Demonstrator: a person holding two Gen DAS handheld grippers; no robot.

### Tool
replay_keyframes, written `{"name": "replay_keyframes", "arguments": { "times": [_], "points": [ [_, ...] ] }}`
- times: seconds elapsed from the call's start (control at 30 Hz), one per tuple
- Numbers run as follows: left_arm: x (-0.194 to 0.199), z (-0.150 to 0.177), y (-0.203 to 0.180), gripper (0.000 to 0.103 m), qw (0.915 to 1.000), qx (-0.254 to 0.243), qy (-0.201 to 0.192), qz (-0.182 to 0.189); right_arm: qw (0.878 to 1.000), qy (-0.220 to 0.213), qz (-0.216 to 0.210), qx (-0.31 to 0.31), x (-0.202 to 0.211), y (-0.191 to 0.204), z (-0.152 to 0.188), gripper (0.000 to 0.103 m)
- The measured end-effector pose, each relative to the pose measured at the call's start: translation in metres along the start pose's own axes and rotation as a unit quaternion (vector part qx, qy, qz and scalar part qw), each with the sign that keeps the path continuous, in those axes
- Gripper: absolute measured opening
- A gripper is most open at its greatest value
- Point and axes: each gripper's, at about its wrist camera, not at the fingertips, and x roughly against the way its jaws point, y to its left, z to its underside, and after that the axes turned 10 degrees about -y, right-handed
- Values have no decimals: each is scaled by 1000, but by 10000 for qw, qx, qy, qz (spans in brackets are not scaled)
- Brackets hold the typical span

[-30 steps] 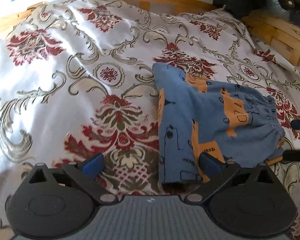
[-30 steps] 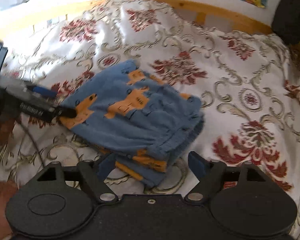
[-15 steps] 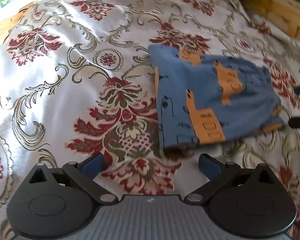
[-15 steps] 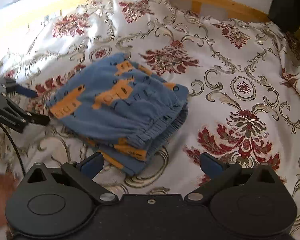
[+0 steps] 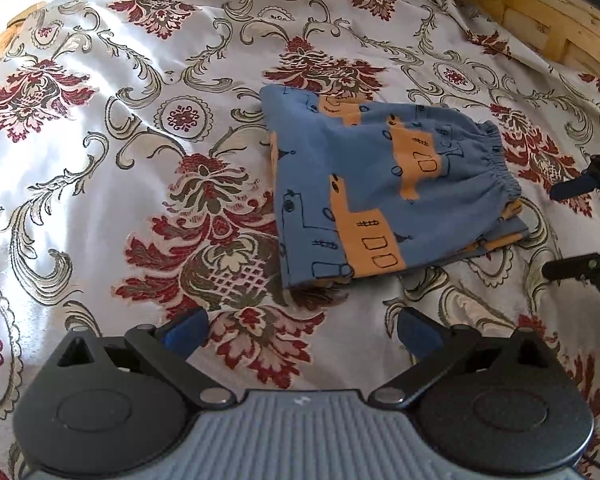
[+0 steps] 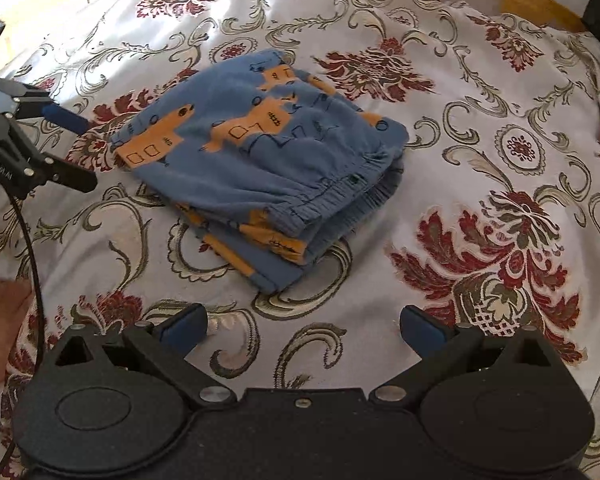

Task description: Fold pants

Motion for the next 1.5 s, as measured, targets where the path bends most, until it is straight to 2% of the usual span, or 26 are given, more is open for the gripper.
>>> {"name": "replay_keyframes", "arguments": {
  "times": [0.2,0.37,0.57,0.67,0.77,0.87,0.97,1.07,1.13,1.2,1.23,1.33,1.4,1.5],
  "points": [
    [2,-4,1,103,9999,132,51,47,9999,-98,-61,-106,4,-3,-1,102],
    [4,-16,8,103,9992,350,-149,120,9941,-711,-251,-784,13,-22,-5,102],
    [-9,-31,14,103,9974,611,-351,172,9730,-1519,-233,-1725,12,-50,-10,102],
    [-17,-34,16,103,9960,736,-491,151,9627,-1855,-326,-1941,2,-61,-15,102],
    [-26,-35,17,103,9947,867,-531,178,9469,-2234,-597,-2233,-15,-76,-23,102],
    [-33,-33,21,103,9930,1017,-540,278,9325,-2347,-916,-2589,-37,-92,-27,102],
    [-37,-29,26,103,9916,1118,-511,410,9366,-2225,-900,-2554,-56,-99,-32,102],
    [-39,-25,28,103,9913,1109,-449,546,9248,-2308,-1012,-2850,-66,-106,-30,102],
    [-39,-22,30,103,9908,1127,-422,619,9251,-2281,-1038,-2853,-67,-105,-29,99],
    [-38,-20,32,103,9900,1181,-422,652,9303,-2214,-950,-2765,-67,-102,-30,88],
    [-37,-20,32,103,9895,1203,-431,677,9308,-2203,-917,-2768,-67,-102,-29,86],
    [-35,-20,33,102,9889,1227,-422,729,9254,-2208,-820,-2971,-67,-103,-25,78],
    [-34,-21,33,99,9884,1237,-418,774,9235,-2175,-761,-3067,-67,-104,-24,65],
    [-32,-19,31,93,9879,1246,-413,825,9261,-2079,-675,-3077,-69,-102,-24,54]
  ]
}}
